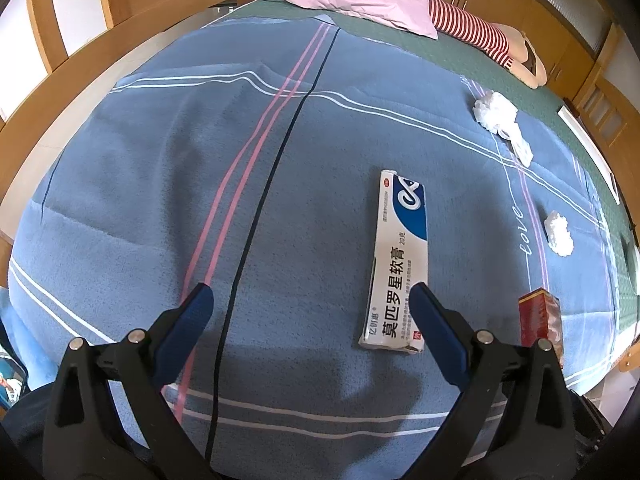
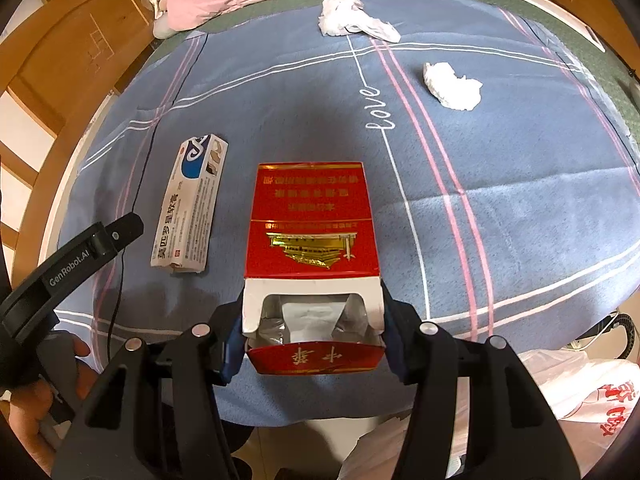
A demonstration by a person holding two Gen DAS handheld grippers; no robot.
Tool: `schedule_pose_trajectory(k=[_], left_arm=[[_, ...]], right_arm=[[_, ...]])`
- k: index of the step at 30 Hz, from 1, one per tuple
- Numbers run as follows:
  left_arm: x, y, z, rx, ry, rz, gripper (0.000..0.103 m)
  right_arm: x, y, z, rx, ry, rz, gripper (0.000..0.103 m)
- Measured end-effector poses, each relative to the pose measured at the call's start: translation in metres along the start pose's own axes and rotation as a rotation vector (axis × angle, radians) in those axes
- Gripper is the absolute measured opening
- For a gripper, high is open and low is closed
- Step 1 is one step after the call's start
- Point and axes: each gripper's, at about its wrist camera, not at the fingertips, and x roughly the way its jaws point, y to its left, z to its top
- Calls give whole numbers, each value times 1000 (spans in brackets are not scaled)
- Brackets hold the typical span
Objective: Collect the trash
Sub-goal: 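Hold the red box with the right gripper while the left gripper grasps the white ointment box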
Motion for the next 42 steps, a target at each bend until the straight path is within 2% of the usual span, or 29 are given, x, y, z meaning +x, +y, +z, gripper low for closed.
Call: schedule_pose_trajectory(k=[13,18,21,22,24,27,29,30,32,35,39,42], left_arm=[[2,-2,0,2,5,-15,98],[14,4,5,-88,76,-236,98],[17,18,8,-212,66,-317,98],[17,18,9,-225,60,-326,98],[17,11,10,-201,39,-310,98],[18,-14,12,-87,24,-284,98],[23,-33,9,16,25,-208,97],[29,-43,7,76,36,-143,95],[37,-50,5,118,70,-88,93],[44,-46,2,118,98,-45,93],[51,-37,2,95,138,-32,89],[51,-36,2,105,131,-27,87]], right_arm=[[0,0,0,1,-2,-6,56],[-7,-3,2,6,-25,-20,56],[-17,-6,2,8,-50,-29,56],[-20,-9,2,12,-59,-30,56],[-26,-13,2,18,-73,-40,56],[-32,-19,2,29,-85,-50,56],[-33,-24,0,38,-84,-55,56],[-34,-25,0,38,-84,-57,56],[-35,-28,0,37,-85,-66,56],[-33,-32,-1,47,-78,-75,56],[-31,-29,-3,44,-72,-65,56],[-29,-24,-5,34,-66,-61,56]])
